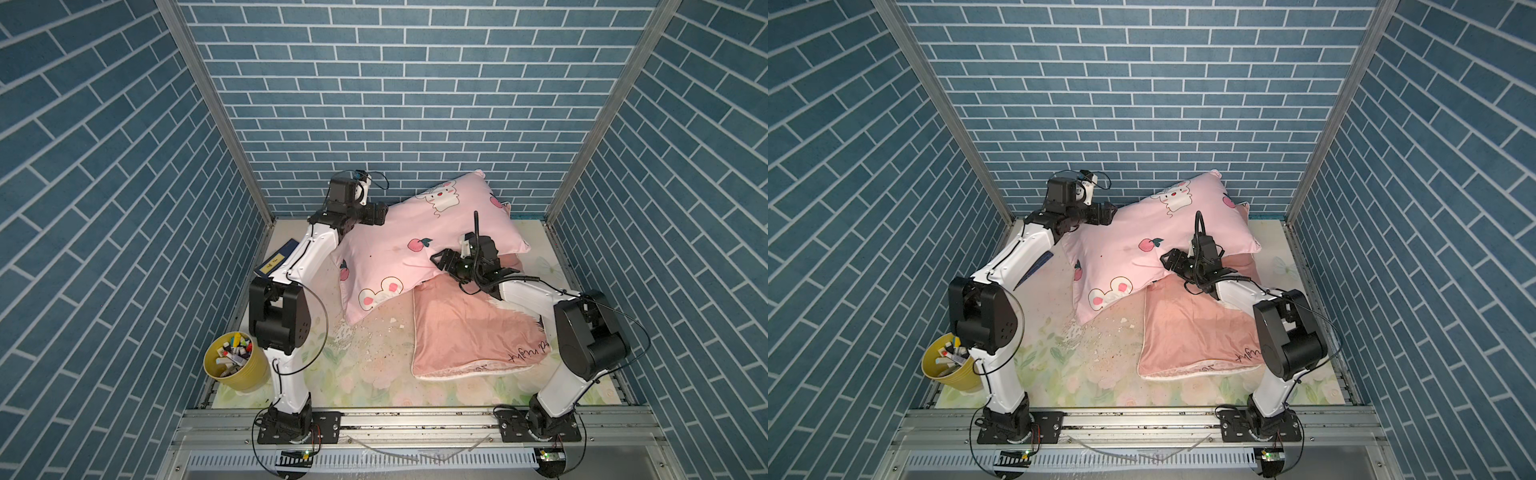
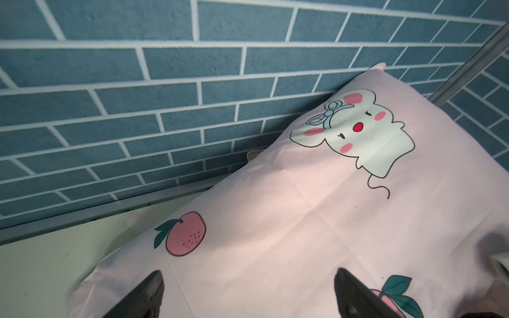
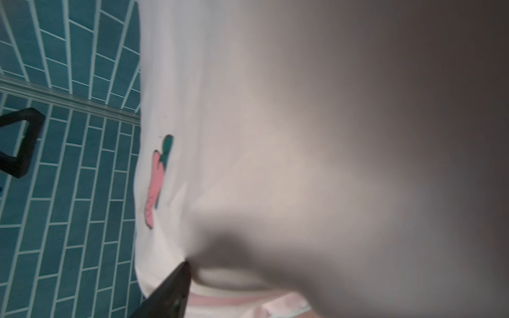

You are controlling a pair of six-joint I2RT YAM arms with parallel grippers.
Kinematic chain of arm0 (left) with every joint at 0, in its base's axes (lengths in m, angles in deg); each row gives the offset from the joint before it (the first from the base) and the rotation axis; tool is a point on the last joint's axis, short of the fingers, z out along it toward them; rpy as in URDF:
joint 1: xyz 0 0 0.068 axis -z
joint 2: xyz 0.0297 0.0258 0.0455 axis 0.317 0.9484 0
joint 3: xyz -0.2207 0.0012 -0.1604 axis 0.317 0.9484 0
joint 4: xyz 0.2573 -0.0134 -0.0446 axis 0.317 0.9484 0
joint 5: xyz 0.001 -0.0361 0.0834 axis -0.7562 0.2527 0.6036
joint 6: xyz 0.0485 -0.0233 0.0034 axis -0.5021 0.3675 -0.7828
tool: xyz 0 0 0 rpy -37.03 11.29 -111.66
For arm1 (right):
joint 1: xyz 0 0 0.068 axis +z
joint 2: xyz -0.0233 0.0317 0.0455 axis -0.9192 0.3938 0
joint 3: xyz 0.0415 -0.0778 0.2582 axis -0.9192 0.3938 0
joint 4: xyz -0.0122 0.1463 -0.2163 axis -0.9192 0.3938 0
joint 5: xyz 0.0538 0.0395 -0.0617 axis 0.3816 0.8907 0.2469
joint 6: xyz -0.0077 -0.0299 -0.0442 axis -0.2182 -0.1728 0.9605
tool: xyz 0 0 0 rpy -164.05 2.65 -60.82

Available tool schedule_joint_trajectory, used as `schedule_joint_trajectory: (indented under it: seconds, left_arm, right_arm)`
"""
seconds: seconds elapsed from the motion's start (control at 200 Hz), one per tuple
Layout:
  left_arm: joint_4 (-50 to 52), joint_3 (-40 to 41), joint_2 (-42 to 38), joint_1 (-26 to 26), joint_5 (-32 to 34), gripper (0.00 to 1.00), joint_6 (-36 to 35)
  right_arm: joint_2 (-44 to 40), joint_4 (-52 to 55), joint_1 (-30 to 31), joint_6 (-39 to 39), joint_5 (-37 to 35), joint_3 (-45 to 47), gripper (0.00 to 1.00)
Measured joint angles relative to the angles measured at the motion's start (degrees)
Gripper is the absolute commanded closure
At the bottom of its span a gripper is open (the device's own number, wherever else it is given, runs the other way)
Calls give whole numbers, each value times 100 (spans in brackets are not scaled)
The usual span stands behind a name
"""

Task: Zip up pillowcases
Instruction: Pick up the pillowcase from the pillowcase.

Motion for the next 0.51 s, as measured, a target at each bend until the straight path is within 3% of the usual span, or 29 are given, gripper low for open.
schedule_joint_trajectory:
  seconds: [0.125, 0.275, 0.36, 0.505]
  left_arm:
    - [846, -2103, 1296, 2, -321, 2, -334]
    - [1467, -3989, 2553, 4, -896, 0, -431]
    - [1515, -4400, 2949, 4, -1152, 0, -428]
    - [1473, -4282, 3150, 4, -1445, 0, -334]
  right_arm:
    - [227, 164, 17, 7, -94, -291, 100]
    - [131, 297, 39, 35, -170, -299, 100]
    - [28, 393, 39, 101, -190, -269, 100]
    - [-195, 433, 37, 229, -192, -63, 100]
